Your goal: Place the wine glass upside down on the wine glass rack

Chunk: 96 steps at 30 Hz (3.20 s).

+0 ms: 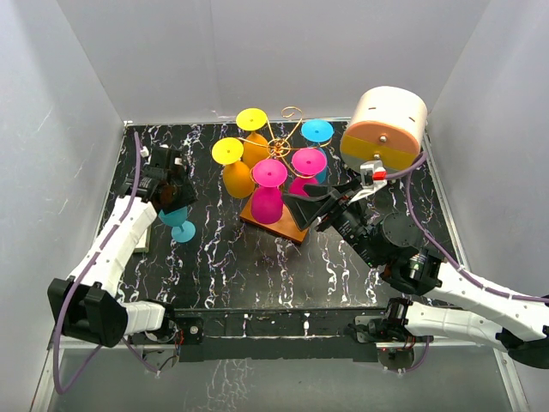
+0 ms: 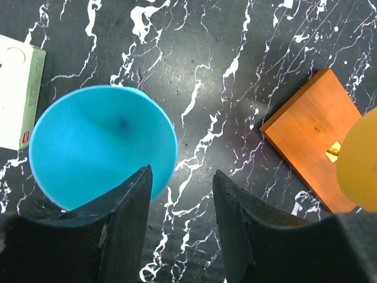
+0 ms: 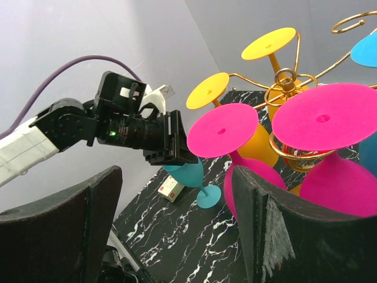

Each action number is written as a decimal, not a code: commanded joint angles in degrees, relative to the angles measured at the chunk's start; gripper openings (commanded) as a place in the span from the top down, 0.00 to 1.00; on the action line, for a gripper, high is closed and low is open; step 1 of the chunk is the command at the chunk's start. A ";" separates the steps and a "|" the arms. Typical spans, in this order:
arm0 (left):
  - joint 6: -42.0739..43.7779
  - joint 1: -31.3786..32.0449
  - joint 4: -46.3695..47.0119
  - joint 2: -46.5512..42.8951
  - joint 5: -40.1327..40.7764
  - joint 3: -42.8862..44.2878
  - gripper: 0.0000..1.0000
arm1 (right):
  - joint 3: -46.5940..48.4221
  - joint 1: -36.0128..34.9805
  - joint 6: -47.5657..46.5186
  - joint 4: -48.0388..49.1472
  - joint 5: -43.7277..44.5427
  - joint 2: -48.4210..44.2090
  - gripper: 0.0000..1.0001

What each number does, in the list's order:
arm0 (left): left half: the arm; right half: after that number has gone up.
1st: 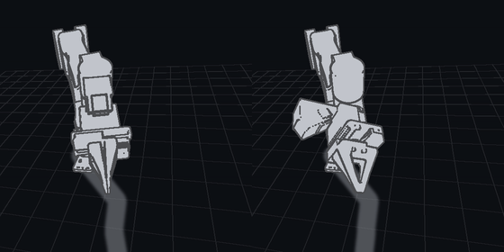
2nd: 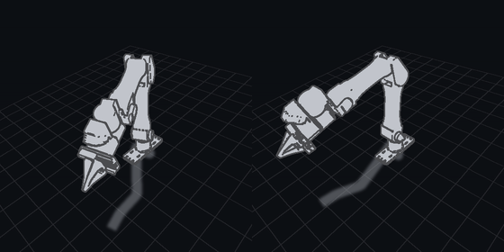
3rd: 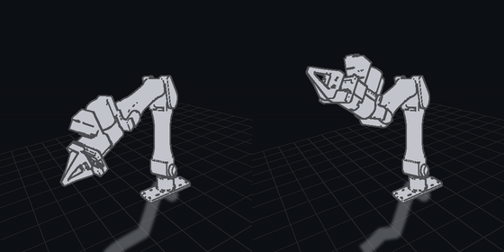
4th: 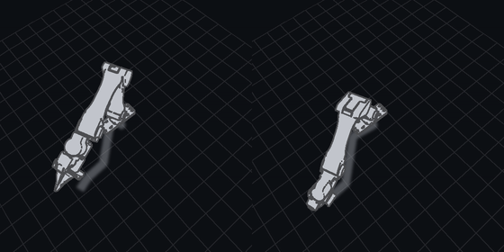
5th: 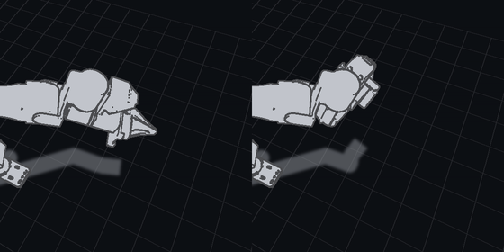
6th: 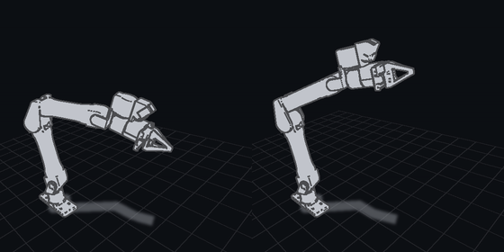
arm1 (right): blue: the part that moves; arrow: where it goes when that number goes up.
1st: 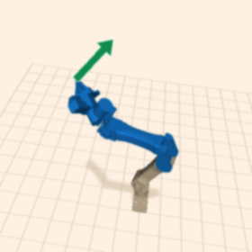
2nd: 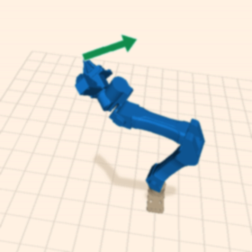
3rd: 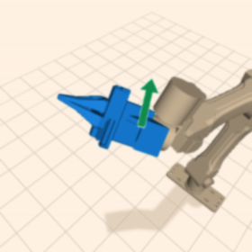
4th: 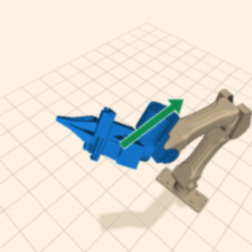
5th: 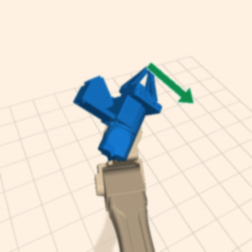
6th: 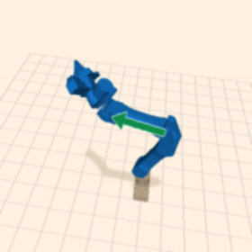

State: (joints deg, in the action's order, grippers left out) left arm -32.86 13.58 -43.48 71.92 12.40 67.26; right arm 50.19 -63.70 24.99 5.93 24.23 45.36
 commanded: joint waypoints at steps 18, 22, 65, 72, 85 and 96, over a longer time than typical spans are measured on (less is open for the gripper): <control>5.24 -1.22 0.26 3.94 1.46 2.52 1.00 | 2.41 -0.19 -0.11 4.62 -1.31 1.26 0.27; 5.36 -1.25 -0.81 1.37 1.78 5.25 1.00 | 2.67 -0.19 0.09 4.87 -1.51 1.63 0.27; 9.26 -1.23 46.75 -33.18 -21.40 10.57 1.00 | 27.12 2.18 38.86 12.23 -11.28 30.66 0.27; 5.61 -1.21 51.09 -32.46 -29.67 10.77 1.00 | 30.75 5.52 45.05 21.89 -19.70 35.64 0.31; 2.92 -1.21 53.77 -30.64 -36.45 10.47 1.00 | 33.41 5.52 51.73 22.56 -5.31 35.63 0.37; 0.99 -1.19 55.70 -29.84 -38.10 9.05 1.00 | 41.81 4.39 49.09 19.60 1.97 39.64 0.42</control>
State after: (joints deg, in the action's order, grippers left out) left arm -30.57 12.69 7.90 41.71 -24.12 76.49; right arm 87.68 -58.61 74.63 25.67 22.04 83.48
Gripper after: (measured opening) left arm 0.017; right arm 0.592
